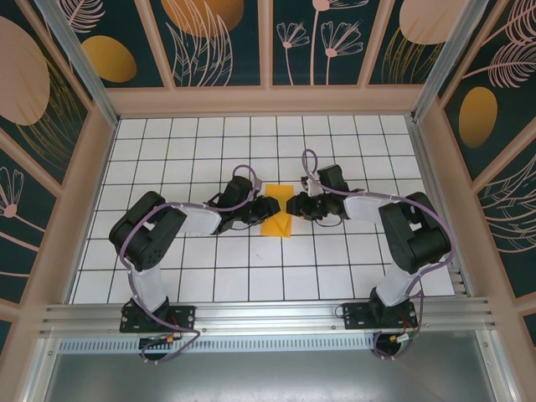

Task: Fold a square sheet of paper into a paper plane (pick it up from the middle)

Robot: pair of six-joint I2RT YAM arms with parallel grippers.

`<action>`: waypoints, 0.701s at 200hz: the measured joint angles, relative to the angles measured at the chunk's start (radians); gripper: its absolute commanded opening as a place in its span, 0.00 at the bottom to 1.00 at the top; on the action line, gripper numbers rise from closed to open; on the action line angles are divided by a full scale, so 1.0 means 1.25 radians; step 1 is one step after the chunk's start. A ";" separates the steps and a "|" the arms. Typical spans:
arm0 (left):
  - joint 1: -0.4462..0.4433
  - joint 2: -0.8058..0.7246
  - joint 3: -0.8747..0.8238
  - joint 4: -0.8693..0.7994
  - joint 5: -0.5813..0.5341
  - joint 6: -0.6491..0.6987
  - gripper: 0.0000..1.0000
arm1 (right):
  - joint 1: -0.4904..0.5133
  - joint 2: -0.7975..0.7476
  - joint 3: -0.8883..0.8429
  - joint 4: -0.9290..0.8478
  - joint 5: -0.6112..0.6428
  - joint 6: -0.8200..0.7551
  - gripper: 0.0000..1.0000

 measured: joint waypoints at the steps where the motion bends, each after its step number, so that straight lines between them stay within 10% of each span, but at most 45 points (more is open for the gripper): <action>1: 0.000 0.000 0.000 0.000 0.000 0.000 0.30 | 0.000 0.000 0.000 -0.001 0.000 0.000 0.24; 64: 0.000 0.000 0.000 0.000 0.000 0.000 0.30 | 0.000 0.000 0.000 -0.007 0.000 -0.016 0.02; 140: 0.000 0.000 0.013 -0.001 0.023 0.019 0.38 | 0.000 0.015 0.011 -0.014 0.060 -0.025 0.01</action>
